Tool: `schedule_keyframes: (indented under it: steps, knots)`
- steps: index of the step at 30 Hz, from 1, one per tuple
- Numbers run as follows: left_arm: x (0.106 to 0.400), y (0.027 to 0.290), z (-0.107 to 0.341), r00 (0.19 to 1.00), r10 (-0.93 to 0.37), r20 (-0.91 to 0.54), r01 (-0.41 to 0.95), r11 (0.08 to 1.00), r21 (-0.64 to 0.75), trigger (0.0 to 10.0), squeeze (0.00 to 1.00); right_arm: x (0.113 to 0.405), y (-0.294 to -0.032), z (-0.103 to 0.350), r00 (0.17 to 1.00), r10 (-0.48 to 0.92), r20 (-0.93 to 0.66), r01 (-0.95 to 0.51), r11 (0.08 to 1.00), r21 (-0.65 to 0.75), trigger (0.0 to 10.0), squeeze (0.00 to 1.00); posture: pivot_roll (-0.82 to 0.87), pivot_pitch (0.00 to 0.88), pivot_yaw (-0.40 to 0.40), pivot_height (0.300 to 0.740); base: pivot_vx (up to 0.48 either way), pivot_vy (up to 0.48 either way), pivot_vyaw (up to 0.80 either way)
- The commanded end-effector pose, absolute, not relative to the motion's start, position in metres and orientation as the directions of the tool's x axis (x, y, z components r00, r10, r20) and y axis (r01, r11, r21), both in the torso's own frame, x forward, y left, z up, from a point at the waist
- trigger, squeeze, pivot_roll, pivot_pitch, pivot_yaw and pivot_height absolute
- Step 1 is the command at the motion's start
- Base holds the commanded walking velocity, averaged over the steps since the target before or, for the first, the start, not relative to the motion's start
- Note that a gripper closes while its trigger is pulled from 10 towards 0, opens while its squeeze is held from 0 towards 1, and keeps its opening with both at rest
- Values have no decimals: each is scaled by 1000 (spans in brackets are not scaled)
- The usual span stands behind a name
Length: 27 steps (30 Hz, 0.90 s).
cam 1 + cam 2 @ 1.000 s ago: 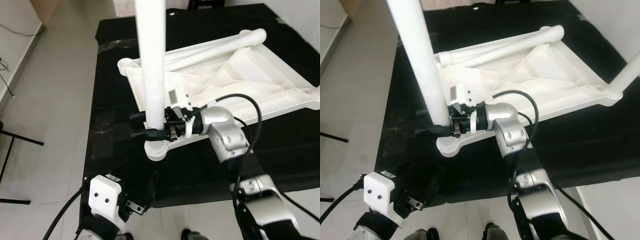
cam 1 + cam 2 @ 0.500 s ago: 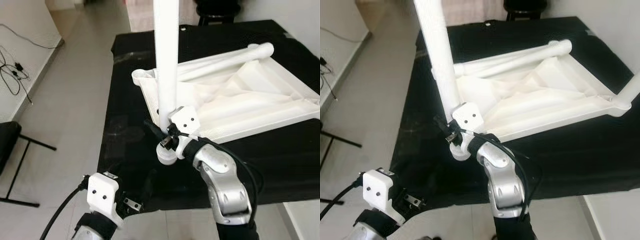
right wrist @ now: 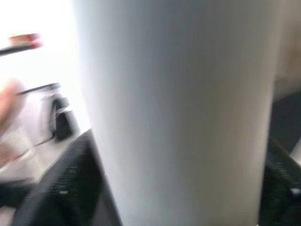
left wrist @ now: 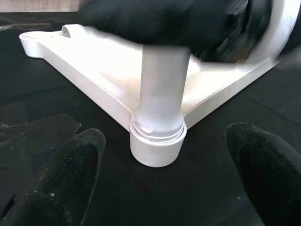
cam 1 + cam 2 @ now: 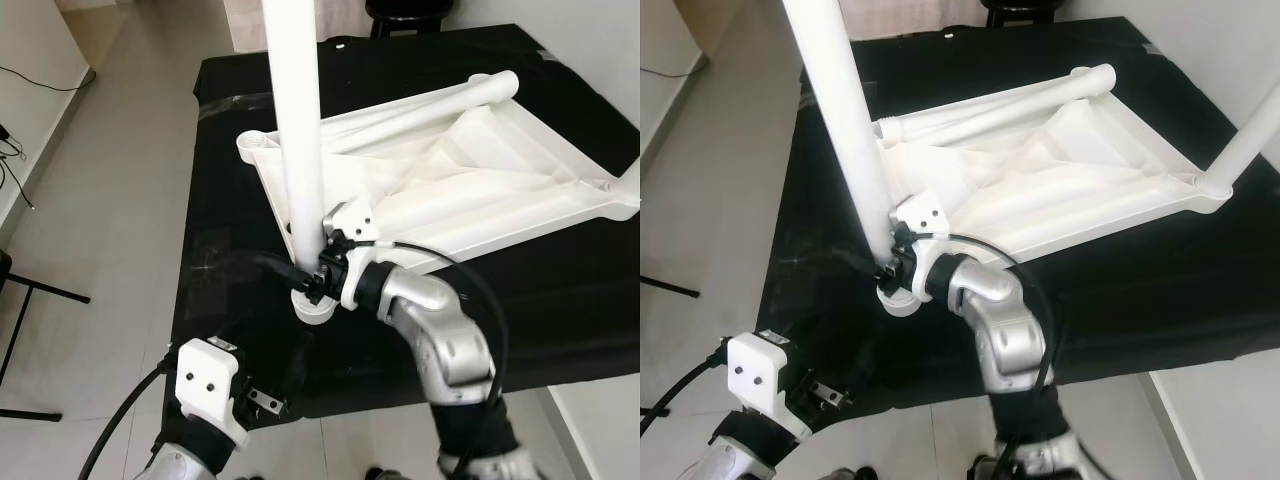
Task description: Building children table
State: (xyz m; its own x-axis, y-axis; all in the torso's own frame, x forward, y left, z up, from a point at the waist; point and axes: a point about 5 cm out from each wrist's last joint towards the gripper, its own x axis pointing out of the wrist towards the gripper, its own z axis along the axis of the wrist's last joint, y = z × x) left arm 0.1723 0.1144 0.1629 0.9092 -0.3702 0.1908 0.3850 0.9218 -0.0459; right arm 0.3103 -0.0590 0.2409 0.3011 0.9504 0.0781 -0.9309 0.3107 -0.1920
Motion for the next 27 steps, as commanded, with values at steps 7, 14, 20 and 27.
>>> schedule_keyframes:
  steps: [7, 14, 20, 27]
  knots:
    - [167, 114, 159, 917, -364, 163, 377, 925, -54, 10000, 0, 326, -59, 250, 26, 999, 27, -979, 31, -201, 10000, 0, 49, 242, 8, 740, 0, 0, 0]
    - [161, 113, 159, 918, -365, 153, 378, 924, -59, 10000, 0, 342, -49, 260, -94, 995, 18, -985, -90, -146, 0, 0, 70, 257, 9, 740, 0, 0, 0]
    - [160, 112, 159, 919, -365, 150, 377, 924, -61, 10000, 0, 346, -49, 260, -122, 992, 40, -983, -115, -143, 0, 0, 69, 260, 8, 740, 0, 0, 0]
    - [162, 111, 158, 919, -366, 149, 379, 923, -66, 10000, 0, 350, -60, 252, -65, 994, 90, -990, -53, -134, 0, 0, 50, 252, 10, 740, 0, 0, 0]
